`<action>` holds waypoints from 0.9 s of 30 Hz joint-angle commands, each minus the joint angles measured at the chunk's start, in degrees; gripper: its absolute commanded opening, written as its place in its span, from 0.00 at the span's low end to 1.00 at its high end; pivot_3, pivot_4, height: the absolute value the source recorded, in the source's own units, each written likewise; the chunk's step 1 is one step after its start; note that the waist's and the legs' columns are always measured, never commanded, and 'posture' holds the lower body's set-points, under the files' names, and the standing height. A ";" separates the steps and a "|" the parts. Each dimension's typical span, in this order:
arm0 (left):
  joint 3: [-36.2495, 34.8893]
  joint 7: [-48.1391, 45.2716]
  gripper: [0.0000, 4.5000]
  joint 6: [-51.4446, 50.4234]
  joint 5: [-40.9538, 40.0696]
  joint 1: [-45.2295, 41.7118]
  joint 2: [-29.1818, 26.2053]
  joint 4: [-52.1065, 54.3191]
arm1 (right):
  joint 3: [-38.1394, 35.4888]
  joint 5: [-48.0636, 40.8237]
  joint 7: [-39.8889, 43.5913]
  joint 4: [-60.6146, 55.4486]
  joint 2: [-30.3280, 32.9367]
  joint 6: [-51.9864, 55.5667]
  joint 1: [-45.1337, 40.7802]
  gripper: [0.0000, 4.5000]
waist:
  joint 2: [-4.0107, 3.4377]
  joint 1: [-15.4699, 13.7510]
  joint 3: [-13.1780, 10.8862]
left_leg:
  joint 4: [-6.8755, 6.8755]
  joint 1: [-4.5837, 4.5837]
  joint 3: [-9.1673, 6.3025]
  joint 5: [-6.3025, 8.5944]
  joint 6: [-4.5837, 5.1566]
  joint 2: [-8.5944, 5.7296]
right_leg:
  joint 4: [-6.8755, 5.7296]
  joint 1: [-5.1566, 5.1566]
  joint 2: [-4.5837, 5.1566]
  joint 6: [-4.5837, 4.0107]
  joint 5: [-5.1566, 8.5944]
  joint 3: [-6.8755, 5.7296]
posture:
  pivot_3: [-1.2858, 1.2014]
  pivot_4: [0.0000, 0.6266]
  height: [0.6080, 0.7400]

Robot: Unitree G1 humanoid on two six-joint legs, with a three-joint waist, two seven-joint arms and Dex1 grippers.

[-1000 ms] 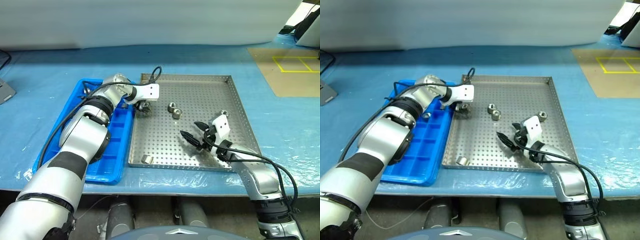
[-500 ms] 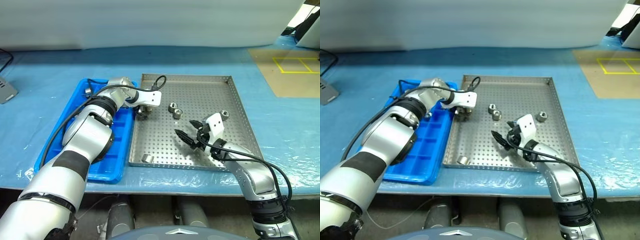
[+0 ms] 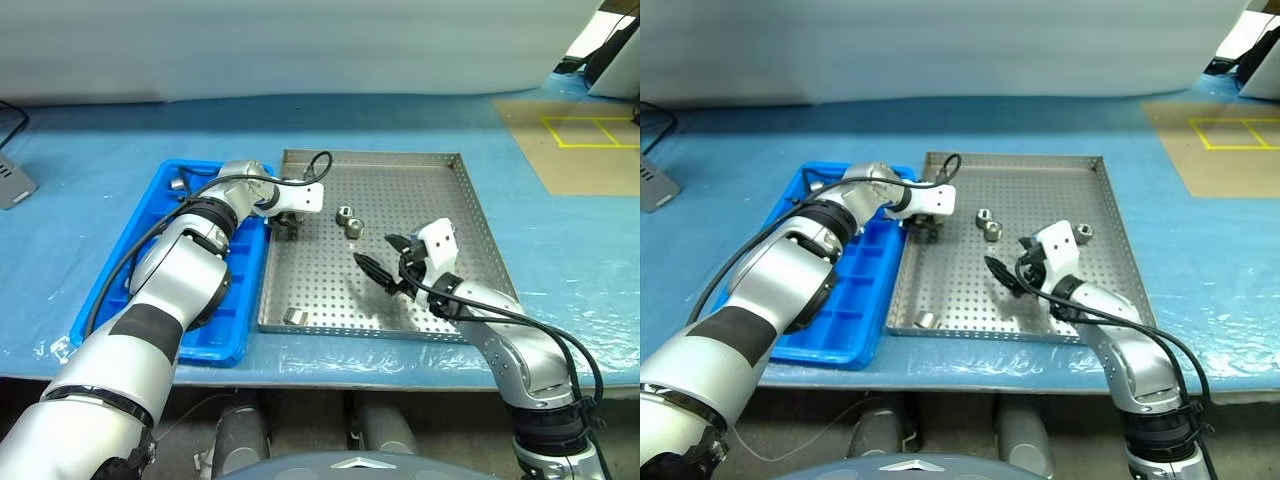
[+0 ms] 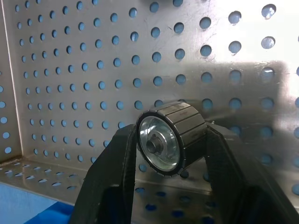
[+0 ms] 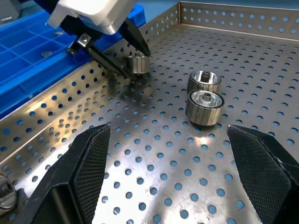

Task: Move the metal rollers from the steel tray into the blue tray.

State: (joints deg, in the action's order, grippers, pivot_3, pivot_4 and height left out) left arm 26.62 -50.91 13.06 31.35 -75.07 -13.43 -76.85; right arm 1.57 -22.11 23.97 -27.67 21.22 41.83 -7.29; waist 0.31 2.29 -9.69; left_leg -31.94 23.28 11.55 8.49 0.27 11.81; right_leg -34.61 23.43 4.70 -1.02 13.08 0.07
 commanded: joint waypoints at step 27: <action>-28.80 -12.41 0.39 -23.03 -33.45 39.36 -24.45 67.94 | 2.72 -10.33 24.75 9.48 7.11 -4.35 -16.88 0.92 | -0.14 -3.41 -0.13 | 0.34 0.16 0.10 -0.21 -0.31 0.17 | -0.28 0.55 -0.18 -0.09 0.00 0.01 | 0.49 0.24 1.00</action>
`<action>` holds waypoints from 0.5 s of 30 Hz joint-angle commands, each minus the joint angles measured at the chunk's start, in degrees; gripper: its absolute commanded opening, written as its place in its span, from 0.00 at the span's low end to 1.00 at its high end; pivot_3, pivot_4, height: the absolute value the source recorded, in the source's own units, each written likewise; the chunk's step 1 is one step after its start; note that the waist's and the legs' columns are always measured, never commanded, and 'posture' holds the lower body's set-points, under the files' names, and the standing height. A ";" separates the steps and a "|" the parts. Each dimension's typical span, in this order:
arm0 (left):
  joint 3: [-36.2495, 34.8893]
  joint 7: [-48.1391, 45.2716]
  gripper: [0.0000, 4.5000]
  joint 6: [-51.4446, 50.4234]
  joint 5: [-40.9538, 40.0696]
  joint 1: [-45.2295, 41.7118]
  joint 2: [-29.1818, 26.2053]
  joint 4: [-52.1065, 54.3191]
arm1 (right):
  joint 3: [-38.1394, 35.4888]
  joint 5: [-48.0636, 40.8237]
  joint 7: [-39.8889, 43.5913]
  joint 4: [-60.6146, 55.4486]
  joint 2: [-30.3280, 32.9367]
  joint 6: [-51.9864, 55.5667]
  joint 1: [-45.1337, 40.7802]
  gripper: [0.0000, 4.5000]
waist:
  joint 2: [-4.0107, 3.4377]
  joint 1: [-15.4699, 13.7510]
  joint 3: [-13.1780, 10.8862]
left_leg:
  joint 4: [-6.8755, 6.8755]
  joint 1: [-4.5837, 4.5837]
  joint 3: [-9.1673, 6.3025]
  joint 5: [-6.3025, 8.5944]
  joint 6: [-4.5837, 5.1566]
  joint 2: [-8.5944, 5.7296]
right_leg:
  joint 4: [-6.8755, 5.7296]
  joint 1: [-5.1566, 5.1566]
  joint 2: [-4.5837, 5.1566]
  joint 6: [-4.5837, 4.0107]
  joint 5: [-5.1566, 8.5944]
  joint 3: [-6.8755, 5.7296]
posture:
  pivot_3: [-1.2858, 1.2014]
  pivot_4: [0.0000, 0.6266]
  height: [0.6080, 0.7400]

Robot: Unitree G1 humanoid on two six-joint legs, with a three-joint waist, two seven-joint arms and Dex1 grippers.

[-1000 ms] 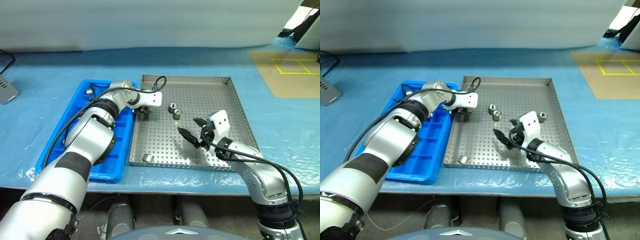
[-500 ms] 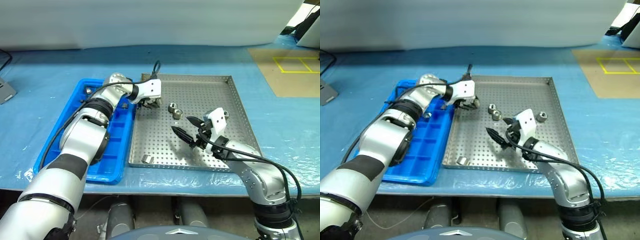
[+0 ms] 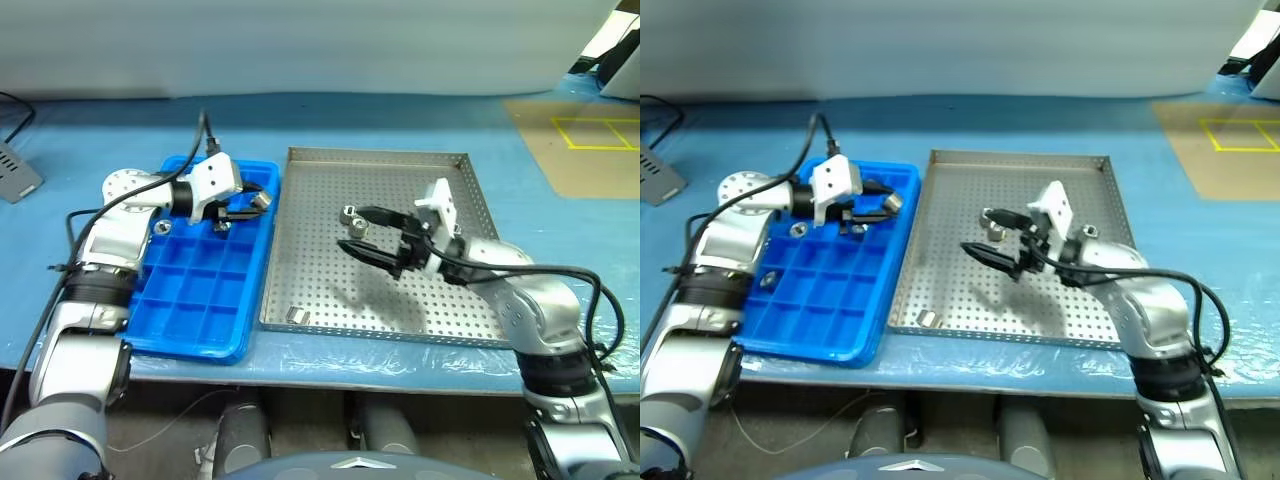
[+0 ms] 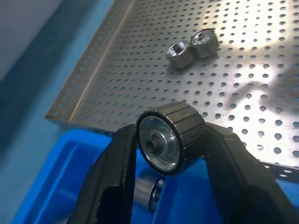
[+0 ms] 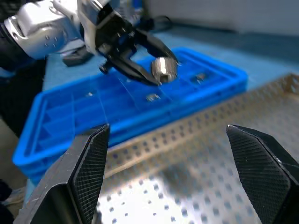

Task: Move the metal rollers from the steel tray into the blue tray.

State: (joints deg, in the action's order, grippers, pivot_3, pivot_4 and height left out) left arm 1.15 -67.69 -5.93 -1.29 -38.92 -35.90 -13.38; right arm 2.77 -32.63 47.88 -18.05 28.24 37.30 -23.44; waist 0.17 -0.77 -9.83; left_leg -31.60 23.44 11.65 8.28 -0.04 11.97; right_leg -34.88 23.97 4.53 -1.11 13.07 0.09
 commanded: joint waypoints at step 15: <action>-6.83 20.35 0.39 -6.76 -0.91 13.01 -2.02 -0.63 | -5.12 -15.91 -2.23 -12.98 6.68 16.41 -6.86 0.92 | 0.02 -5.64 0.02 | 0.31 -0.08 -0.10 -0.25 -0.40 -0.08 | -0.05 -0.01 -0.03 -0.02 0.02 -0.11 | 0.53 0.24 1.00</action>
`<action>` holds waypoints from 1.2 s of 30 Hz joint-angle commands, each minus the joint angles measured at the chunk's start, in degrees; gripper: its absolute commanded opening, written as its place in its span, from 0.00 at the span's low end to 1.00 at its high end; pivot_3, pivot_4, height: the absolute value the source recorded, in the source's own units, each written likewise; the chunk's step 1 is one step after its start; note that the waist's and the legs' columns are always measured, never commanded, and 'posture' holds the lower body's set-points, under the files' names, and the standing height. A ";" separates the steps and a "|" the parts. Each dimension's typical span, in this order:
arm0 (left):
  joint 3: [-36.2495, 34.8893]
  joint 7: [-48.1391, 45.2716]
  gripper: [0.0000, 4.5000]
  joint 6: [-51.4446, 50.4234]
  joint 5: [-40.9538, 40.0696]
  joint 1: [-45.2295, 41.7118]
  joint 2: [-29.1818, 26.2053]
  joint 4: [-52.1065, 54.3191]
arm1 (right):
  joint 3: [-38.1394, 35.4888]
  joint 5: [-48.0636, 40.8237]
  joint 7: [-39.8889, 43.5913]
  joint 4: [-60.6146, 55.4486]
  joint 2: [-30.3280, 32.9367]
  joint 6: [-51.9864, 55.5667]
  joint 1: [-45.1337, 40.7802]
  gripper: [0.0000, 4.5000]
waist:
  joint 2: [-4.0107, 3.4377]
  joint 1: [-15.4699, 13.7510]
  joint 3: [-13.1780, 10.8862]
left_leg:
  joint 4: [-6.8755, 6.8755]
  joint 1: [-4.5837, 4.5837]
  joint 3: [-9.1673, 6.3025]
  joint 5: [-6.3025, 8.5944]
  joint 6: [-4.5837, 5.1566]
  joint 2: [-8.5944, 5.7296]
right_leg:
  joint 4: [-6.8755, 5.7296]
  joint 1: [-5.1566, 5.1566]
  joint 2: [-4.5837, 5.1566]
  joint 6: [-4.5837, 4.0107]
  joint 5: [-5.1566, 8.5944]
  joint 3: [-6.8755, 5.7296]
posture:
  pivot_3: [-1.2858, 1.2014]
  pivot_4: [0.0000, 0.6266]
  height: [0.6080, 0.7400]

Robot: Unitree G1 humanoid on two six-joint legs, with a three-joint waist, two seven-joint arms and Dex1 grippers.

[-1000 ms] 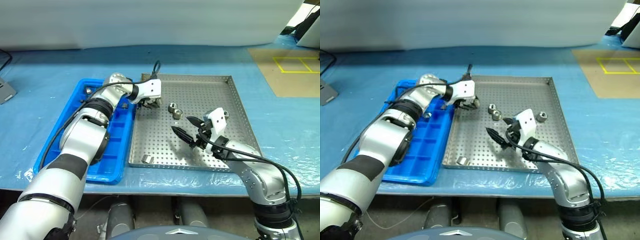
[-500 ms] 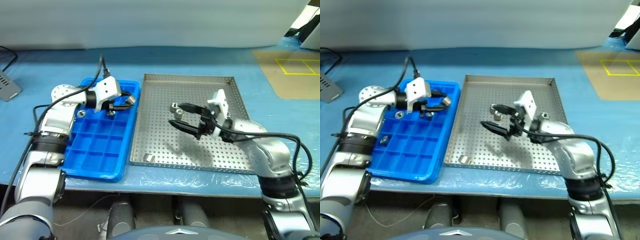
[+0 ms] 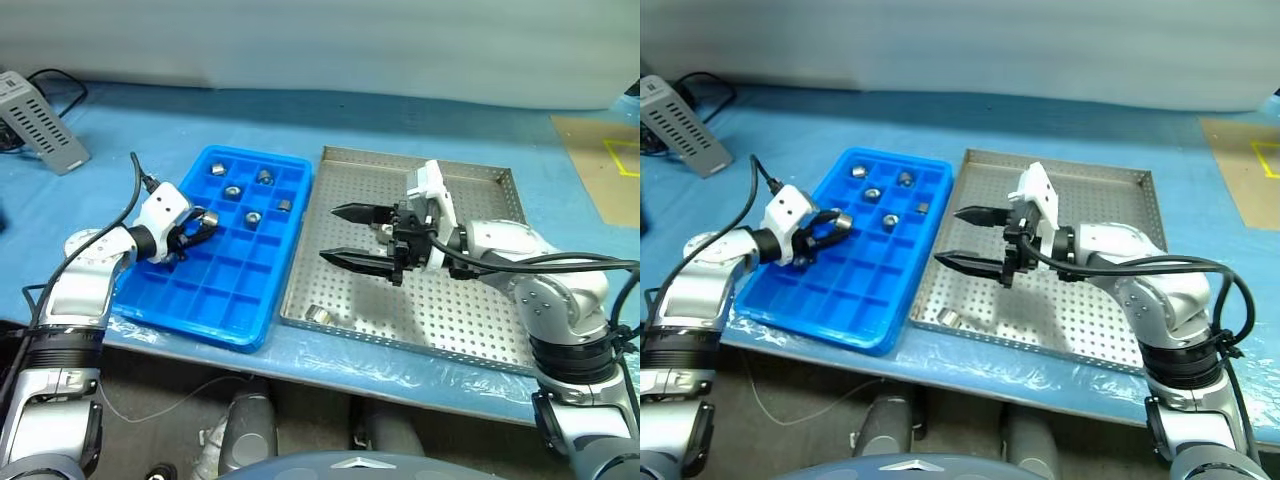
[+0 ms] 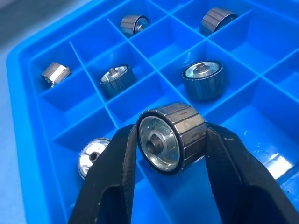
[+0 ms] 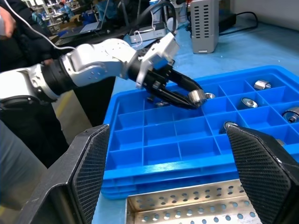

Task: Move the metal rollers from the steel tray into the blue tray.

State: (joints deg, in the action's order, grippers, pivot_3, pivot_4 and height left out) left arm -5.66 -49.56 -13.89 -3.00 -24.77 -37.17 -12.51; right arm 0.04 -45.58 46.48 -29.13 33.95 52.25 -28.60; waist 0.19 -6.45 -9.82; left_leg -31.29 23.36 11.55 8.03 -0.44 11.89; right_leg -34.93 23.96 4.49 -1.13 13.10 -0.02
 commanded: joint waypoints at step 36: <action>3.52 -8.86 0.81 -8.05 -10.77 -9.94 -2.54 4.39 | 8.23 6.86 -14.48 2.86 -11.13 4.22 -7.22 0.92 | -0.02 0.94 0.23 | 0.14 -0.12 0.01 -0.48 -0.81 -0.03 | -0.57 0.21 -0.18 -0.08 0.07 0.03 | 0.48 0.24 1.00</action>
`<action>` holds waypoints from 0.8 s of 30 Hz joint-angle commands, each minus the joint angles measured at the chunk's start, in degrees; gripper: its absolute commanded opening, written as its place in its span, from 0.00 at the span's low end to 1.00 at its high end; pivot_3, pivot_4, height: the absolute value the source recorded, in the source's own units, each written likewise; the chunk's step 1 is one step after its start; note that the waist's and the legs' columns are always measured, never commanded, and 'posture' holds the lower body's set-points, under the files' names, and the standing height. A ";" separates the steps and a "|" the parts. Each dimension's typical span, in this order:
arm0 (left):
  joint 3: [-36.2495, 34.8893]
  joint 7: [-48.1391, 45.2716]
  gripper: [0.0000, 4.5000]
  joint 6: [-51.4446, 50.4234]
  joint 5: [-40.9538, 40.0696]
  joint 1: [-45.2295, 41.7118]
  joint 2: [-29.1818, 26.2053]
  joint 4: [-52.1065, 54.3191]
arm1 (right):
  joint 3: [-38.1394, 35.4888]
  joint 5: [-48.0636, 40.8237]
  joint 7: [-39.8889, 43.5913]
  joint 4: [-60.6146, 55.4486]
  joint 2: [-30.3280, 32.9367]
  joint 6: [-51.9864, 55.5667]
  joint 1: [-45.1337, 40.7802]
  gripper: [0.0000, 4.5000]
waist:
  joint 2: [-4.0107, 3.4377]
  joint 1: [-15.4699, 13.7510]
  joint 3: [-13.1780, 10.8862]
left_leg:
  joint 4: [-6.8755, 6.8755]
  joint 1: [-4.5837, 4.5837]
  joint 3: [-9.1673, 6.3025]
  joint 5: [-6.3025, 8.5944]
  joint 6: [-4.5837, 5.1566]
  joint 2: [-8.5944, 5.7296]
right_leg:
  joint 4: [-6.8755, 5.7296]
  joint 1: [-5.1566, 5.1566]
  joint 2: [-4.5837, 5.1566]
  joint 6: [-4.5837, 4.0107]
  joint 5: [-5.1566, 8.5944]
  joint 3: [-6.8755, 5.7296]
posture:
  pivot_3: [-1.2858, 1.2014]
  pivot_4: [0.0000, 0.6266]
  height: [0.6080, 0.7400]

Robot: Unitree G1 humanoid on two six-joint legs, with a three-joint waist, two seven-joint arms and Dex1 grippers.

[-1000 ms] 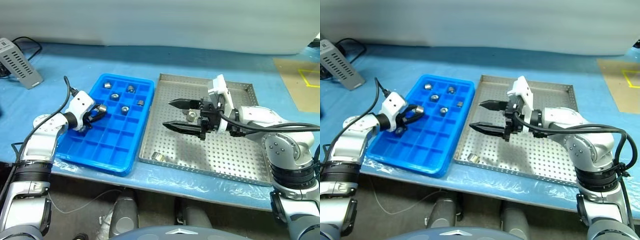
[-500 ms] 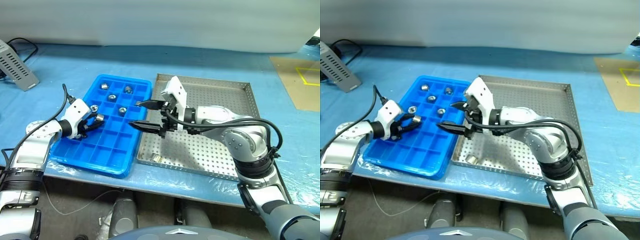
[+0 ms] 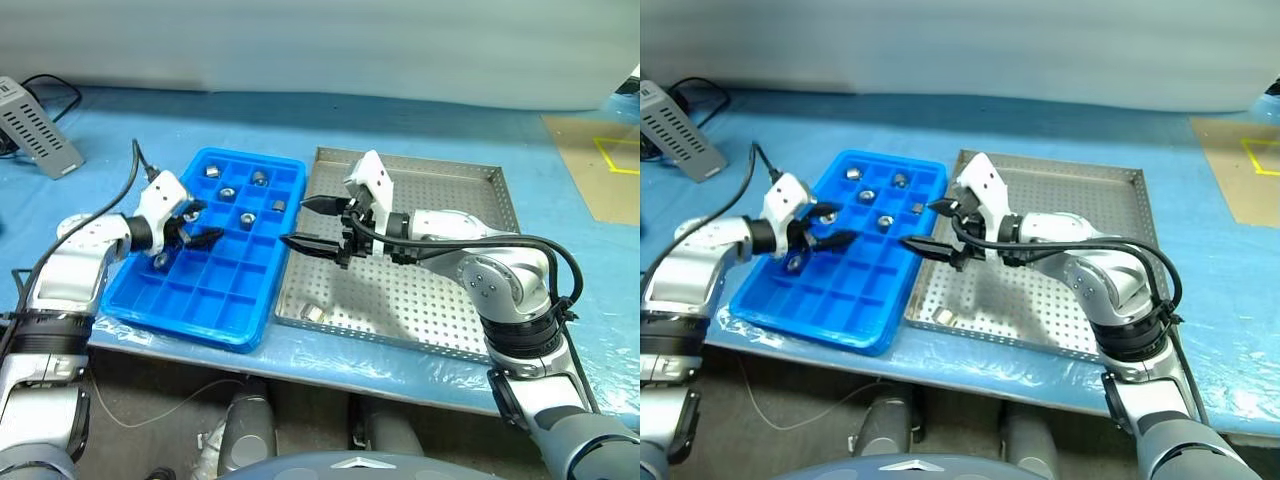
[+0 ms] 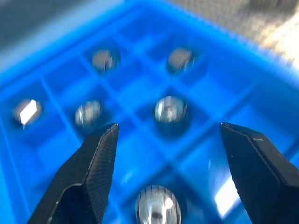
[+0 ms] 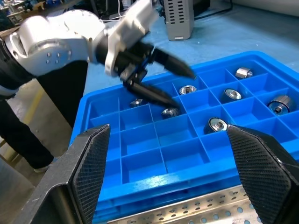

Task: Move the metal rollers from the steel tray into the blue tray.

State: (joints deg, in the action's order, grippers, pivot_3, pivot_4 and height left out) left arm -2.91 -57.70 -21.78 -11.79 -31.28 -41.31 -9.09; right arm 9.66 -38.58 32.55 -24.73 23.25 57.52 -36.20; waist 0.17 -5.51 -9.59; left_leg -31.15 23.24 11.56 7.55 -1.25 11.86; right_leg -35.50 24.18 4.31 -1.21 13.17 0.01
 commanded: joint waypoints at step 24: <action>16.98 9.89 0.81 35.45 20.22 -39.69 34.21 -63.09 | 0.86 11.03 -31.54 -24.25 -11.52 5.96 18.88 0.92 | 0.06 4.70 -0.02 | -0.17 0.06 -0.01 0.07 0.15 -0.05 | -0.01 -0.01 -0.08 0.25 -0.15 0.08 | 0.34 0.24 1.00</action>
State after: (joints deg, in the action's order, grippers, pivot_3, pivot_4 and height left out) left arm 13.43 -48.19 10.92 6.80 -68.97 -7.02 -71.51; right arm 8.80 -28.59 2.91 -45.92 12.72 62.96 -17.18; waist 0.23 -0.81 -9.61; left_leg -31.32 23.30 11.54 7.62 -1.10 11.81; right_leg -35.50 24.16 4.23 -0.96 13.02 0.10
